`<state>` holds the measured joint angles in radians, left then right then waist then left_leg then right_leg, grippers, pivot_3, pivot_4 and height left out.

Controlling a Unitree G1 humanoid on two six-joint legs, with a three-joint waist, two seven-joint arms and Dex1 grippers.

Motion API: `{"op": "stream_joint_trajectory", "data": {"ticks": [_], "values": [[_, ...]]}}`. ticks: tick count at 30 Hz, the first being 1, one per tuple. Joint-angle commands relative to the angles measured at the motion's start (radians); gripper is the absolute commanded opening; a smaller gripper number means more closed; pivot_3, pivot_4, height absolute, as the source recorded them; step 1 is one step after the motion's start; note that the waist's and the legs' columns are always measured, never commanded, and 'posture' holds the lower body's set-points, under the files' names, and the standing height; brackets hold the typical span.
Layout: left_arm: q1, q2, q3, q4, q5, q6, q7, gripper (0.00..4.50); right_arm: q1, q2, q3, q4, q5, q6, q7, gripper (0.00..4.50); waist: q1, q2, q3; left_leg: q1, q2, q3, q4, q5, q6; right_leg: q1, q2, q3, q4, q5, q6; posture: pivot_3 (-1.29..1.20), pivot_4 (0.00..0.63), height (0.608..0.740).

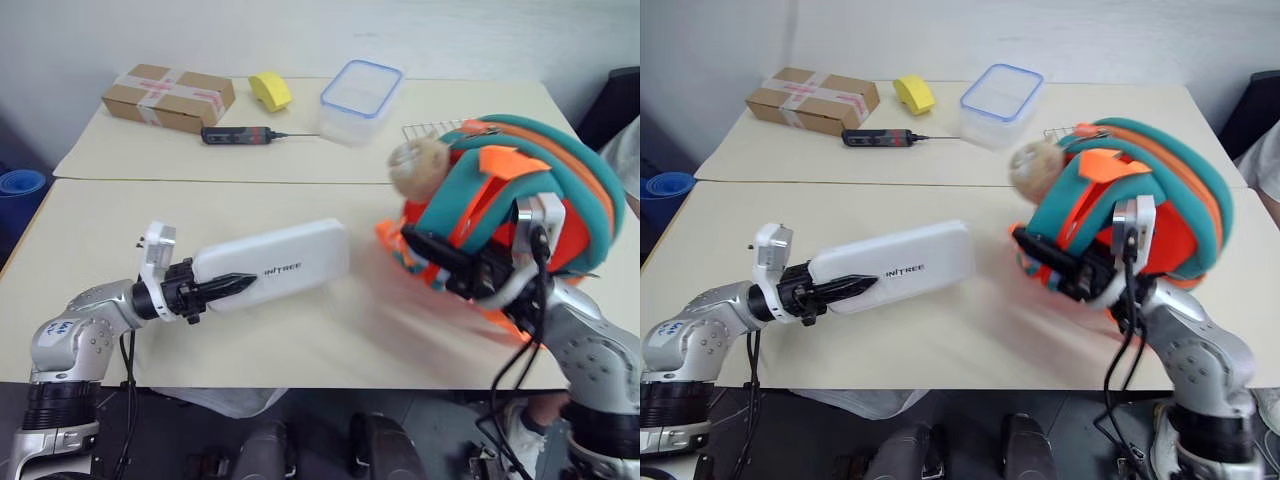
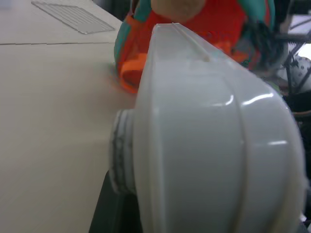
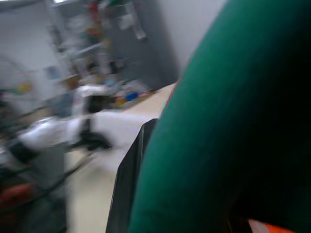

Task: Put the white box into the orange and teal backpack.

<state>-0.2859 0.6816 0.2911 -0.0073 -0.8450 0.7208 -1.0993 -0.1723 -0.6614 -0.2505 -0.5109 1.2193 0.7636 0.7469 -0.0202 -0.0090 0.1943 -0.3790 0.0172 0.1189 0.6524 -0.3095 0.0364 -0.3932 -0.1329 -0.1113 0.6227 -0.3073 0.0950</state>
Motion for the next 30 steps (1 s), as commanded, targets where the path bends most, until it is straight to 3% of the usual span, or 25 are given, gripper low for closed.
{"op": "stream_joint_trajectory", "data": {"ticks": [1, 4, 8, 16, 19, 24, 30], "values": [[0.001, 0.031, 0.121, -0.035, -0.115, 0.062, 0.019, 1.22, 0.068, -0.112, -0.090, -0.096, 0.272, 0.104, 0.025, 0.02, 0.003, -0.001, 0.000, 0.000, 0.000, 0.000, 0.001, -0.001, 0.000, 0.000, 0.000, 0.000, -0.002, 0.000, 0.000, 0.00, 0.150, 0.740], [0.013, 0.048, 0.171, -0.069, -0.167, 0.104, 0.026, 1.22, 0.142, -0.215, -0.148, -0.087, 0.375, 0.170, 0.059, 0.02, 0.014, -0.002, 0.000, -0.001, -0.001, -0.001, 0.001, -0.002, 0.001, 0.001, -0.001, -0.001, -0.002, 0.000, 0.000, 0.00, 0.150, 0.740], [0.006, 0.039, 0.156, -0.136, -0.186, 0.106, 0.035, 1.22, 0.198, -0.280, -0.197, -0.037, 0.336, 0.187, 0.117, 0.02, 0.021, -0.003, 0.000, -0.003, -0.001, -0.001, 0.002, -0.003, 0.002, 0.001, -0.001, -0.002, -0.004, 0.000, 0.001, 0.00, 0.150, 0.740], [-0.162, -0.046, -0.011, -0.162, -0.090, 0.010, 0.055, 1.22, 0.173, -0.254, -0.139, -0.002, 0.202, 0.149, 0.193, 0.02, 0.047, -0.004, 0.001, -0.008, -0.001, -0.002, 0.011, -0.003, 0.003, 0.000, -0.001, -0.004, -0.005, 0.003, 0.004, 0.00, 0.150, 0.740], [-0.256, -0.071, -0.099, -0.103, 0.012, -0.059, 0.051, 1.22, 0.183, -0.248, -0.142, -0.003, 0.189, 0.149, 0.211, 0.02, 0.051, -0.004, 0.001, -0.008, -0.001, -0.002, 0.011, -0.003, 0.003, 0.000, 0.000, -0.004, -0.005, 0.003, 0.004, 0.00, 0.150, 0.740], [-0.374, -0.065, -0.241, -0.024, 0.156, -0.142, -0.028, 1.22, 0.204, -0.253, -0.149, -0.005, 0.181, 0.157, 0.231, 0.02, 0.051, -0.004, 0.001, -0.009, -0.002, -0.002, 0.012, -0.002, 0.004, 0.000, 0.001, -0.005, -0.004, 0.003, 0.005, 0.00, 0.150, 0.740], [-0.540, -0.073, -0.396, 0.078, 0.273, -0.098, -0.064, 1.22, 0.206, -0.257, -0.148, 0.001, 0.186, 0.167, 0.234, 0.02, 0.050, -0.004, 0.001, -0.011, -0.003, -0.002, 0.013, -0.002, 0.005, 0.000, 0.002, -0.006, -0.003, 0.003, 0.005, 0.00, 0.150, 0.740]]}}
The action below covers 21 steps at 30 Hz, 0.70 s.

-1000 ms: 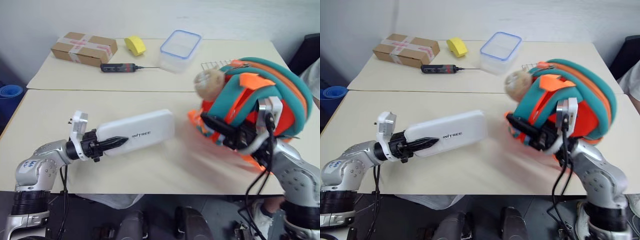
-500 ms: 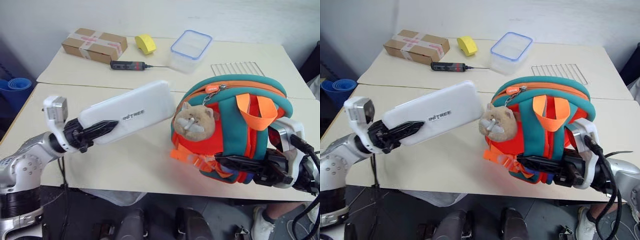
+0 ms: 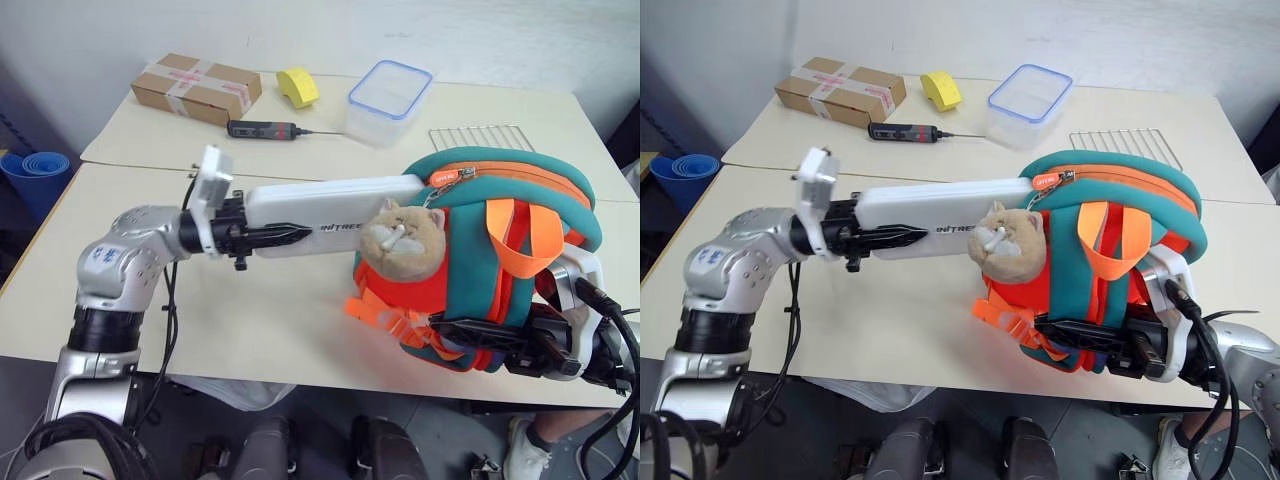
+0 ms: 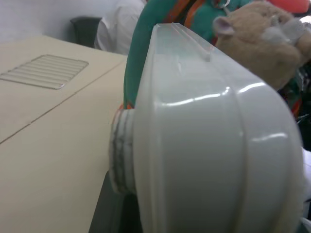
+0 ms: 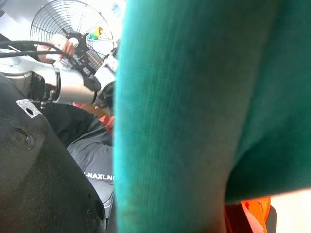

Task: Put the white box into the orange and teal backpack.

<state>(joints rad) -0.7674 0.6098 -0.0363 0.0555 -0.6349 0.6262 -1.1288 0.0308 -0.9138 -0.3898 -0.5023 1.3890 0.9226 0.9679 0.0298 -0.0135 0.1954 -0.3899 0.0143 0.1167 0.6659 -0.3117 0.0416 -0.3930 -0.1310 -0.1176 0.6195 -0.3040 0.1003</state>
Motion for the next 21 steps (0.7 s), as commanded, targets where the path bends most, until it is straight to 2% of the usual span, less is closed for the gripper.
{"op": "stream_joint_trajectory", "data": {"ticks": [1, 4, 10, 14, 17, 19, 21], "values": [[-0.089, -0.018, -0.089, 0.037, 0.079, 0.009, -0.027, 1.22, 0.006, -0.005, -0.009, -0.008, 0.016, 0.010, 0.016, 0.02, 0.000, 0.000, 0.000, 0.000, 0.000, 0.000, 0.000, 0.000, 0.000, 0.000, 0.000, 0.000, 0.000, 0.000, 0.000, 0.00, 0.150, 0.740], [-0.219, -0.126, -0.163, 0.143, 0.152, -0.002, 0.011, 1.22, 0.016, -0.003, -0.002, -0.007, 0.002, 0.010, 0.028, 0.02, 0.011, 0.000, 0.000, 0.000, -0.001, -0.001, 0.001, 0.001, 0.001, 0.001, 0.000, -0.001, 0.000, 0.000, 0.001, 0.00, 0.150, 0.740], [-0.405, -0.352, -0.255, 0.400, 0.309, -0.189, 0.021, 1.22, 0.008, 0.003, 0.015, -0.016, -0.003, 0.008, 0.020, 0.02, 0.021, -0.001, 0.001, -0.002, -0.003, 0.000, 0.003, 0.002, 0.004, 0.001, 0.000, -0.001, -0.002, 0.003, 0.005, 0.00, 0.150, 0.740], [-0.448, -0.471, -0.292, 0.555, 0.399, -0.344, 0.019, 1.22, 0.001, 0.009, 0.034, -0.023, -0.014, 0.001, 0.014, 0.02, 0.018, -0.001, 0.001, -0.002, -0.002, 0.000, 0.002, 0.001, 0.004, 0.000, -0.001, -0.002, -0.007, 0.003, 0.005, 0.00, 0.150, 0.740], [-0.459, -0.564, -0.275, 0.642, 0.437, -0.443, 0.084, 1.22, -0.006, 0.021, 0.048, -0.028, -0.027, -0.010, -0.001, 0.02, 0.020, -0.001, 0.001, -0.002, -0.002, 0.000, 0.002, 0.002, 0.004, 0.000, -0.001, -0.004, -0.007, 0.003, 0.005, 0.00, 0.150, 0.740], [-0.460, -0.580, -0.260, 0.666, 0.456, -0.472, 0.103, 1.94, -0.009, 0.033, 0.053, -0.031, -0.037, -0.017, -0.013, 0.00, 0.021, -0.001, 0.001, -0.002, -0.002, 0.000, 0.004, 0.002, 0.004, 0.000, -0.003, -0.005, -0.007, 0.003, 0.005, 0.00, 0.150, 0.740], [-0.450, -0.583, -0.225, 0.654, 0.428, -0.440, 0.082, 2.44, -0.011, 0.041, 0.057, -0.030, -0.043, -0.020, -0.020, 0.00, 0.020, -0.001, 0.001, -0.003, -0.002, -0.001, 0.005, 0.001, 0.005, 0.001, -0.003, -0.005, -0.007, 0.003, 0.005, 0.00, 0.150, 0.740]]}}
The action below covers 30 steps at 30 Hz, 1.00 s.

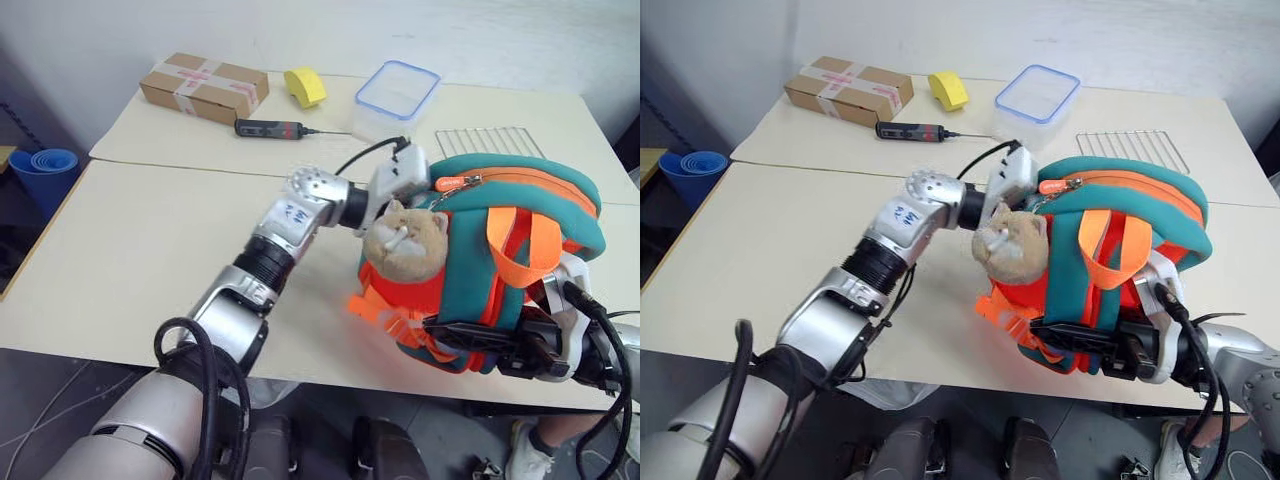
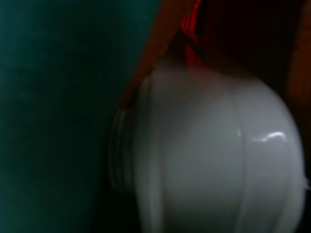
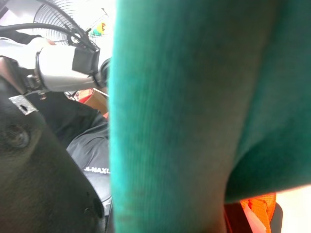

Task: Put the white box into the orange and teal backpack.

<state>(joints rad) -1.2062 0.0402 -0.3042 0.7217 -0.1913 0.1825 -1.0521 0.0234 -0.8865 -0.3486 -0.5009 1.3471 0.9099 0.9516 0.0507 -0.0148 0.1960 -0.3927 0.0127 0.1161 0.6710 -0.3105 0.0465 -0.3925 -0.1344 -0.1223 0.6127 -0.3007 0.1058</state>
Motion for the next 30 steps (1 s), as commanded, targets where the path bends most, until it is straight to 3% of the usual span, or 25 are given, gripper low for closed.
{"op": "stream_joint_trajectory", "data": {"ticks": [1, 4, 7, 12, 16, 21, 27, 30], "values": [[-0.003, -0.005, 0.067, -0.029, -0.036, 0.018, -0.007, 2.77, -0.006, 0.021, 0.016, -0.028, -0.004, -0.012, -0.012, 0.00, -0.001, 0.000, 0.000, 0.000, 0.000, 0.000, 0.001, 0.000, 0.000, 0.000, 0.000, 0.000, 0.000, 0.000, 0.000, 0.00, 0.150, 0.740], [0.036, 0.047, 0.162, -0.086, -0.115, -0.022, -0.091, 3.65, -0.012, 0.043, 0.023, -0.018, -0.027, -0.032, -0.031, 0.00, -0.008, 0.000, 0.000, -0.001, 0.000, 0.000, 0.002, -0.001, 0.001, 0.000, 0.000, 0.001, 0.000, 0.000, 0.000, 0.00, 0.150, 0.740], [0.065, 0.178, 0.242, -0.103, -0.172, -0.053, -0.238, 4.48, -0.036, 0.076, 0.038, -0.003, -0.055, -0.053, -0.061, 0.00, -0.030, 0.000, 0.000, -0.003, 0.001, -0.001, 0.002, 0.000, 0.000, -0.002, 0.000, 0.000, 0.001, 0.001, 0.000, 0.00, 0.150, 0.740], [0.141, 0.345, 0.230, -0.180, -0.163, -0.032, -0.399, 4.48, -0.066, 0.109, 0.064, 0.010, -0.099, -0.069, -0.082, 0.00, -0.039, 0.001, 0.000, -0.003, 0.002, -0.001, 0.004, 0.000, -0.002, -0.003, 0.002, -0.006, 0.008, 0.001, 0.000, 0.00, 0.150, 0.740], [0.260, 0.384, 0.254, -0.386, -0.210, 0.018, -0.371, 4.48, -0.077, 0.118, 0.074, 0.020, -0.124, -0.073, -0.081, 0.00, -0.027, 0.001, 0.000, -0.005, 0.001, -0.003, 0.009, -0.002, 0.001, -0.002, 0.002, -0.007, 0.009, 0.001, 0.000, 0.00, 0.150, 0.740], [0.383, 0.342, 0.253, -0.651, -0.282, 0.140, -0.253, 4.48, -0.081, 0.110, 0.078, 0.032, -0.142, -0.064, -0.057, 0.00, -0.022, 0.001, 0.000, -0.012, -0.002, -0.013, 0.014, -0.002, 0.002, 0.000, 0.000, -0.006, 0.008, 0.002, 0.001, 0.00, 0.150, 0.740], [0.434, 0.192, 0.205, -0.748, -0.244, 0.129, -0.044, 4.48, -0.077, 0.111, 0.070, 0.031, -0.149, -0.062, -0.044, 0.00, -0.024, 0.001, 0.000, -0.011, -0.001, -0.013, 0.014, -0.002, 0.002, 0.001, 0.002, -0.007, 0.007, 0.002, 0.001, 0.00, 0.150, 0.740], [0.443, 0.173, 0.195, -0.765, -0.256, 0.145, -0.018, 3.87, -0.067, 0.110, 0.063, 0.022, -0.147, -0.061, -0.047, 0.00, -0.025, 0.001, 0.000, -0.011, -0.001, -0.013, 0.014, -0.001, 0.002, 0.001, 0.003, -0.008, 0.007, 0.002, 0.001, 0.00, 0.150, 0.740]]}}
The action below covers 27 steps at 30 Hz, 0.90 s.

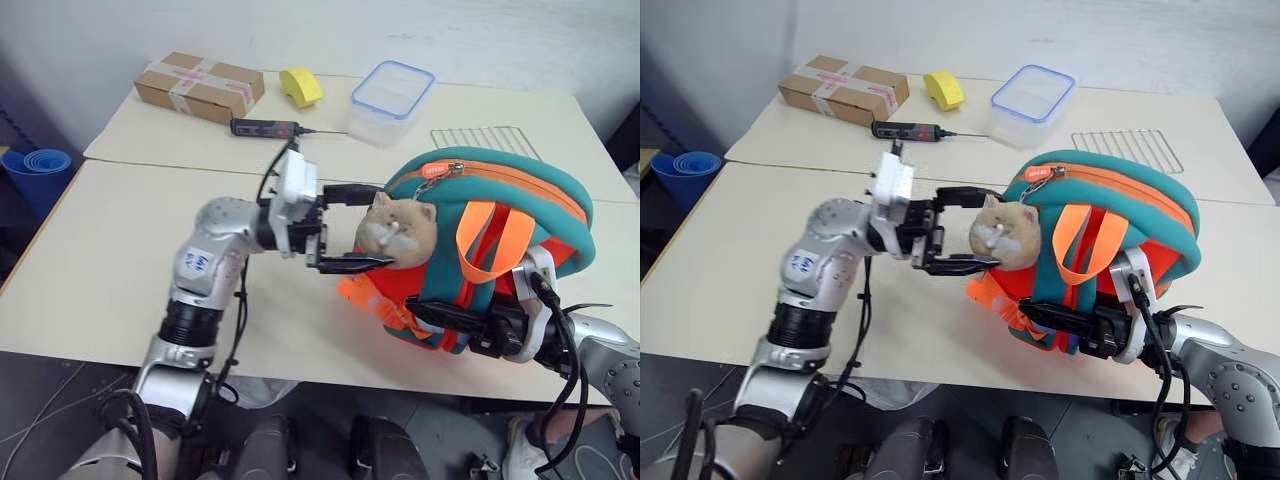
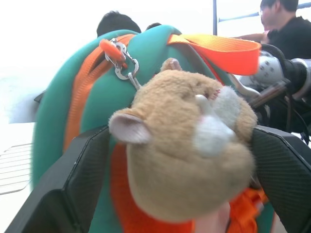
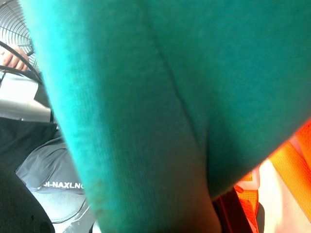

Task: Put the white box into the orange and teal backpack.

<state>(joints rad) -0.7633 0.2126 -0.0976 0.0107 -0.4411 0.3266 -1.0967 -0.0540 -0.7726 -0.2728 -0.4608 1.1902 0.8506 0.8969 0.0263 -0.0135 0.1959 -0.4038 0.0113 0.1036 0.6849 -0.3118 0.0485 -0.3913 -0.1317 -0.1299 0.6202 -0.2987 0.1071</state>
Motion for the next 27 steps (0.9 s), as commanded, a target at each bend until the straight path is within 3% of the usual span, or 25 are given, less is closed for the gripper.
{"op": "stream_joint_trajectory", "data": {"ticks": [1, 6, 10, 14, 19, 22, 27], "values": [[0.004, 0.015, -0.021, -0.053, 0.003, 0.002, 0.018, 3.57, 0.015, -0.003, -0.017, -0.021, 0.012, -0.001, 0.004, 0.00, 0.000, 0.000, 0.000, 0.000, 0.000, 0.000, 0.000, 0.000, 0.000, 0.000, 0.000, 0.000, 0.000, 0.000, 0.000, 0.00, 0.150, 0.740], [-0.010, 0.065, 0.007, -0.014, -0.013, 0.000, 0.013, 2.07, 0.029, 0.000, -0.031, -0.026, 0.012, -0.007, -0.008, 0.00, 0.000, 0.000, 0.000, 0.000, 0.000, 0.000, 0.000, 0.000, 0.000, 0.000, 0.000, 0.000, 0.000, 0.000, 0.000, 0.00, 0.150, 0.740], [-0.070, 0.175, 0.123, 0.090, -0.038, -0.001, 0.009, 1.10, 0.056, 0.007, -0.056, -0.031, 0.016, -0.019, -0.024, 0.00, -0.001, 0.000, 0.000, 0.000, 0.000, 0.000, 0.000, 0.000, 0.000, 0.000, 0.000, 0.000, 0.000, 0.000, 0.000, 0.00, 0.150, 0.740], [-0.119, 0.298, 0.149, 0.239, 0.014, -0.061, -0.021, 1.10, 0.093, 0.009, -0.088, -0.024, 0.016, -0.035, -0.027, 0.00, -0.004, 0.000, 0.000, 0.001, 0.001, 0.001, -0.001, 0.001, -0.001, -0.001, 0.001, -0.002, 0.000, 0.000, 0.000, 0.00, 0.150, 0.740], [-0.182, 0.347, 0.075, 0.465, 0.176, -0.168, 0.030, 1.10, 0.117, 0.024, -0.096, -0.015, 0.010, -0.055, -0.031, 0.00, 0.003, 0.000, 0.000, 0.001, -0.001, 0.001, -0.001, 0.001, 0.000, -0.001, 0.001, -0.004, 0.001, 0.000, 0.000, 0.00, 0.150, 0.740], [-0.161, 0.316, 0.003, 0.537, 0.255, -0.286, 0.010, 1.10, 0.130, 0.040, -0.095, -0.018, 0.020, -0.059, -0.043, 0.00, 0.001, 0.000, 0.000, 0.001, -0.002, 0.002, -0.001, 0.001, 0.001, -0.001, 0.001, -0.005, 0.001, 0.000, 0.001, 0.00, 0.150, 0.740], [-0.057, 0.181, -0.091, 0.497, 0.269, -0.344, -0.025, 1.10, 0.134, 0.069, -0.100, -0.022, 0.033, -0.070, -0.068, 0.00, 0.001, 0.000, 0.000, 0.001, -0.002, 0.002, -0.001, 0.001, 0.001, -0.001, 0.001, -0.005, 0.001, 0.001, 0.001, 0.00, 0.150, 0.740]]}}
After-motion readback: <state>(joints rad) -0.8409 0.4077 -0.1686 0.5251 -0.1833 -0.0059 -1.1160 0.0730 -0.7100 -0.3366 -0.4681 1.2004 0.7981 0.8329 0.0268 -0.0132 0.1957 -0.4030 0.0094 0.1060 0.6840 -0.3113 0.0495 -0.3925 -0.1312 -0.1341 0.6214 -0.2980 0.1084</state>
